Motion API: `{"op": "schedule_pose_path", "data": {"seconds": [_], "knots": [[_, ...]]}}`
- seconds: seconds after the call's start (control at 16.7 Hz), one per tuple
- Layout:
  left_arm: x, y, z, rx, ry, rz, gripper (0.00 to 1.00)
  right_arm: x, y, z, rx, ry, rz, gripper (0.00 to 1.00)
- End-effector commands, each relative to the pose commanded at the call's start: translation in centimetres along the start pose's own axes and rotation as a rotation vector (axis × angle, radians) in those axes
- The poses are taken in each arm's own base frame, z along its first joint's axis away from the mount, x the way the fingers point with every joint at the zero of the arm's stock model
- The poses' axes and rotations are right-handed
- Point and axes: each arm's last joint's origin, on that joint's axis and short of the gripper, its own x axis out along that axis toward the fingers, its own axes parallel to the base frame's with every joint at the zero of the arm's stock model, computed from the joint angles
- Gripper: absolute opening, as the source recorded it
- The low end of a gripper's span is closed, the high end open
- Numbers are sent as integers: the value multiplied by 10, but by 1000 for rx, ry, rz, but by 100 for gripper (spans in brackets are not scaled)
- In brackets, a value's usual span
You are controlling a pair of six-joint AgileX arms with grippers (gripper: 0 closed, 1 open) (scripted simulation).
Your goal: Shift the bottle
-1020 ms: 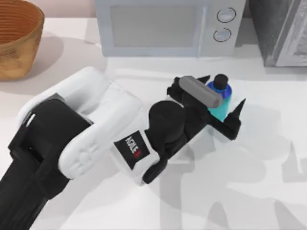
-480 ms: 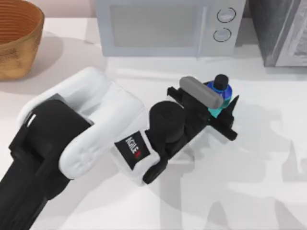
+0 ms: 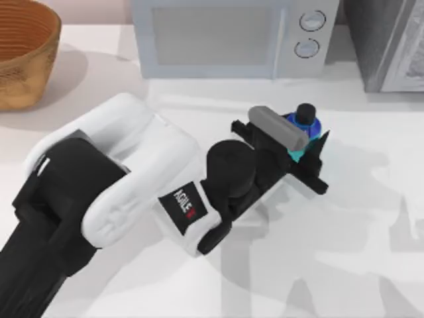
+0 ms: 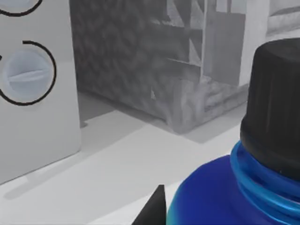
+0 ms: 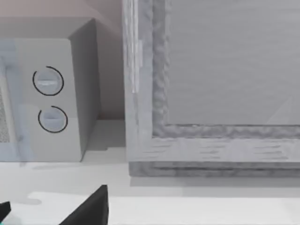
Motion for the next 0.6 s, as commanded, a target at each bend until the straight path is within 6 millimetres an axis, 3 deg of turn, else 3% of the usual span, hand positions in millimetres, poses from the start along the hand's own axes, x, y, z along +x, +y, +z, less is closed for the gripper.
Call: {"op": "schedule_pose_path", "data": {"seconds": [0.48, 0.6], "knots": [[0, 2, 1, 2, -2, 3, 0, 0, 0, 0, 0, 0, 0, 100], [-6, 15, 1, 3, -5, 2, 0, 0, 0, 0, 0, 0, 0, 100]]}}
